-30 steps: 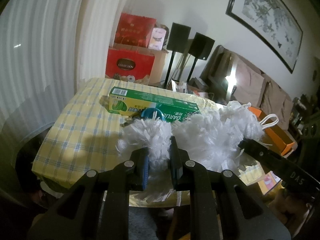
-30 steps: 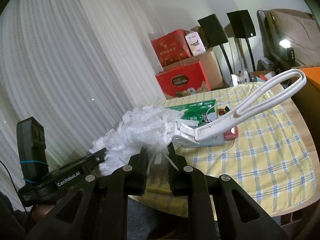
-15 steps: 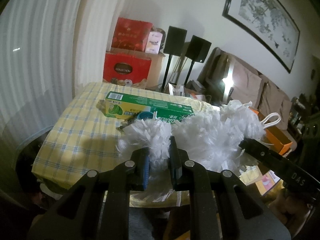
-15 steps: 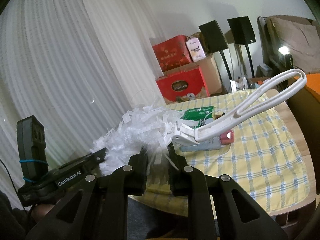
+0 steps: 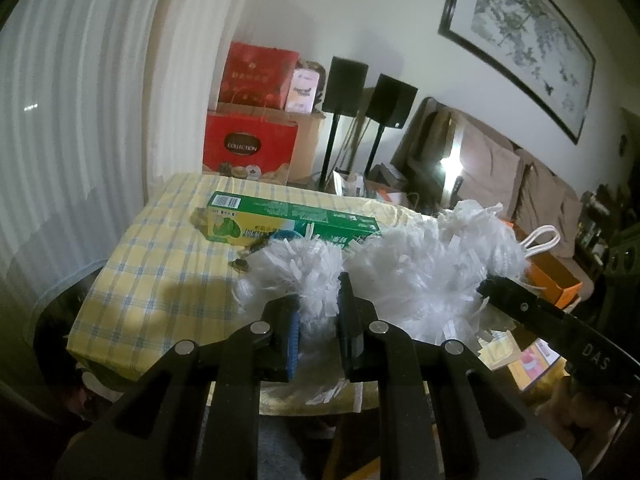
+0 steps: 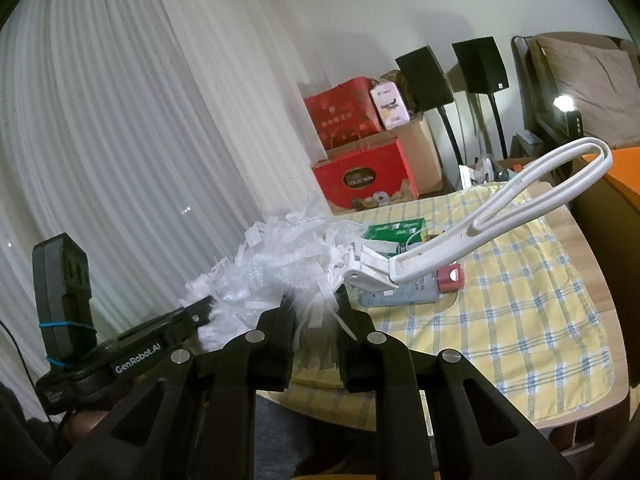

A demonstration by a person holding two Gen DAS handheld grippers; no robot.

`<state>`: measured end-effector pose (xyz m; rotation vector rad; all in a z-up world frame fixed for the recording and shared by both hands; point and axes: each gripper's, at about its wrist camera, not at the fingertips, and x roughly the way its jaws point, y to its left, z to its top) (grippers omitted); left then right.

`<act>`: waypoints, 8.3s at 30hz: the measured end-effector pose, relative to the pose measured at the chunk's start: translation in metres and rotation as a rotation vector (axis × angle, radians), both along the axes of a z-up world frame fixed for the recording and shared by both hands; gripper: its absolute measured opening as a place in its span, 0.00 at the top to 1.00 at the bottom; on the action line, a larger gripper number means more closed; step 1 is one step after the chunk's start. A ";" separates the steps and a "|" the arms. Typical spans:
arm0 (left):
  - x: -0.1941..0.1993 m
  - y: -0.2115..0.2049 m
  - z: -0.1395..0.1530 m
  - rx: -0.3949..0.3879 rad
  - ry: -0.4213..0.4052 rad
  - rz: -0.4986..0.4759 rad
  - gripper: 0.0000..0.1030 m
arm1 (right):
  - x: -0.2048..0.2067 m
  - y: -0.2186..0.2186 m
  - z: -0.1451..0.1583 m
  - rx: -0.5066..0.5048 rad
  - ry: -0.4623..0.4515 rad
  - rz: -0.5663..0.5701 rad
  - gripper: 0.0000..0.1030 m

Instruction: Organize objects

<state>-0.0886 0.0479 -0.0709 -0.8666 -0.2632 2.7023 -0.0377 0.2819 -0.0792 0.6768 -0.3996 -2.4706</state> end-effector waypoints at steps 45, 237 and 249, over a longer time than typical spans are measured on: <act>0.014 0.011 0.028 -0.003 0.118 -0.023 0.86 | 0.031 0.011 0.022 -0.018 0.109 -0.035 0.84; 0.016 0.222 0.164 0.018 0.393 -0.338 0.87 | 0.079 0.175 0.153 0.040 0.309 -0.352 0.82; 0.008 0.243 0.162 0.010 0.383 -0.374 0.87 | 0.078 0.191 0.149 0.047 0.302 -0.405 0.82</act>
